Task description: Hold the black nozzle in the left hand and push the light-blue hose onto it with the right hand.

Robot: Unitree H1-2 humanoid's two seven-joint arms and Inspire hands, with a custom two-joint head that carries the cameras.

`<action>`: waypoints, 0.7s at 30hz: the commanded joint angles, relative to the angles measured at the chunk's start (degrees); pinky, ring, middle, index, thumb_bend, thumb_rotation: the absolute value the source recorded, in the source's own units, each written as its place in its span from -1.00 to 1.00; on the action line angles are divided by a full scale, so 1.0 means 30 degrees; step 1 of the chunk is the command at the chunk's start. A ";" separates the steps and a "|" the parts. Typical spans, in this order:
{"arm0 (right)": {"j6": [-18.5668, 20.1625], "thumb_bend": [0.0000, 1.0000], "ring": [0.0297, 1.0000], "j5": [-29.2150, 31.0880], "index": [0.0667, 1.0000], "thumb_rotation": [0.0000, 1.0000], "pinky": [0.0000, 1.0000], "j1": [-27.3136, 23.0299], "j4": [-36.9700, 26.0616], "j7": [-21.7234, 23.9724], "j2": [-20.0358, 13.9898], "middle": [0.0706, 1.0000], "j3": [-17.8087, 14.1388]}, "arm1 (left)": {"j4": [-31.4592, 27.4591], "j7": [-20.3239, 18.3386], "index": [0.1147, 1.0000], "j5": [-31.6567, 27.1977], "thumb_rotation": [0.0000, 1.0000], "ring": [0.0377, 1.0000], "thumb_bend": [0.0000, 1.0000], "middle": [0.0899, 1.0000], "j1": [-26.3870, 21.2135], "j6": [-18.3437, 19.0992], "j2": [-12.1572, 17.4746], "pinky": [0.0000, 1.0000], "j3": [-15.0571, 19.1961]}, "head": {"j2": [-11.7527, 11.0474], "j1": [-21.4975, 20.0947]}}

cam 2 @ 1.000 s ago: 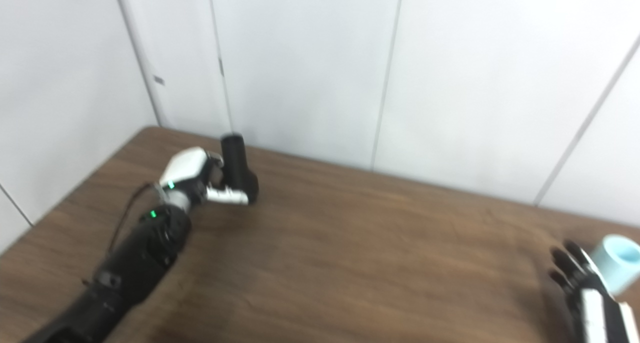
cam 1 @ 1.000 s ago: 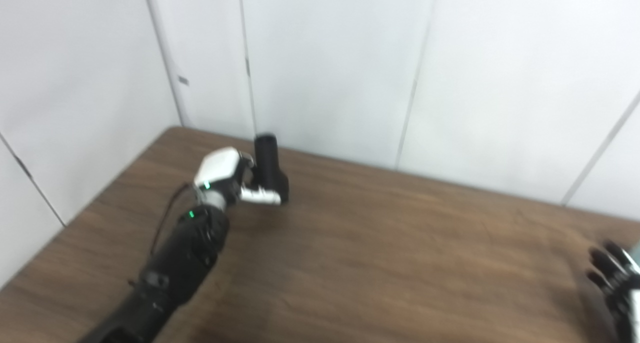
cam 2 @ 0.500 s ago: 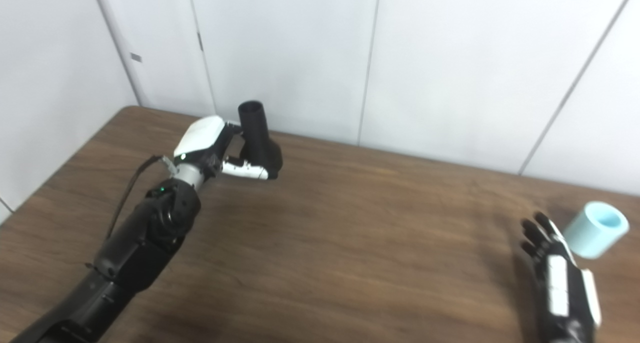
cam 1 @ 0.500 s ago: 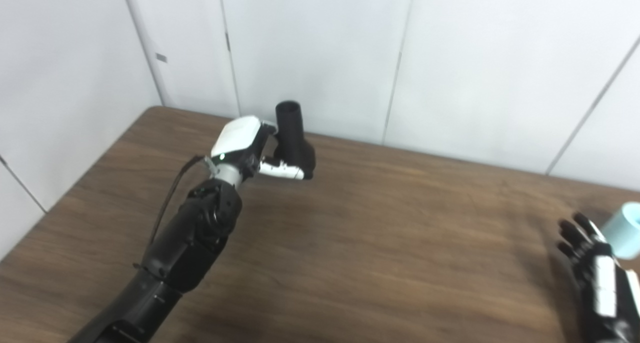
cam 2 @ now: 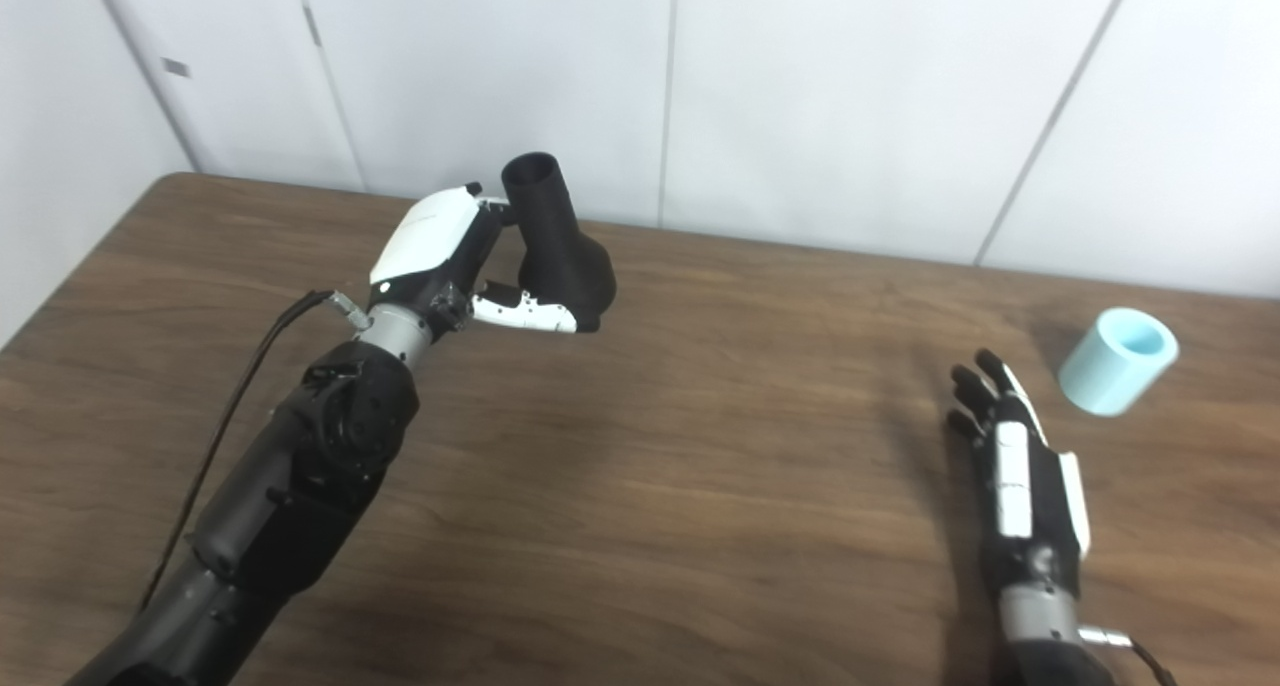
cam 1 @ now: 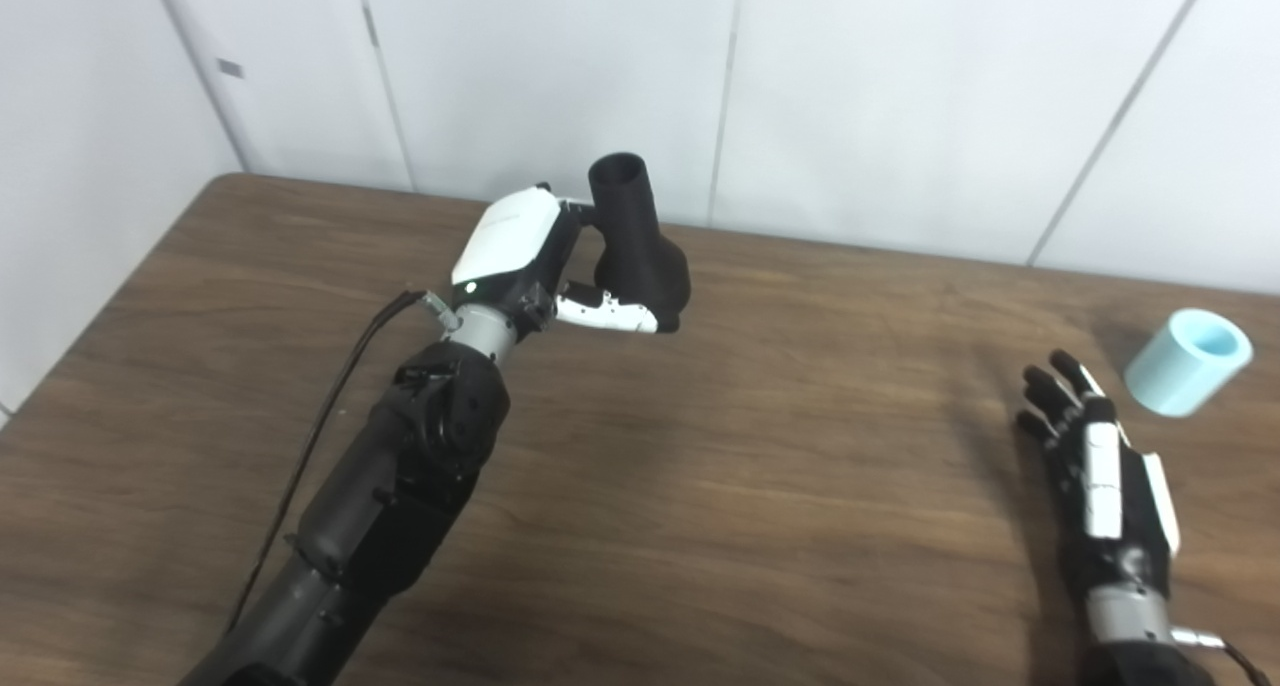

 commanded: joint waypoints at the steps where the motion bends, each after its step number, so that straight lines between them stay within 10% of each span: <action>1: 0.0141 0.20 0.77 -0.0049 0.80 0.94 0.73 0.0920 0.0404 -0.0270 0.0915 0.69 0.0432 | -0.1002 -0.0468 -0.18 0.0349 -0.90 0.73 0.05 0.46 -0.0800 -0.0609 0.0131 1.00 -0.0202 | 0.0021 -0.0160; 21: 0.2106 0.13 0.77 -0.1904 0.84 0.89 0.78 0.0685 -0.2369 -0.1979 0.2171 0.73 0.1916 | -0.0637 -0.0891 -0.17 0.0131 -0.90 0.71 0.05 0.42 0.0791 -0.3522 -0.0785 1.00 -0.1201 | 0.0029 -0.3719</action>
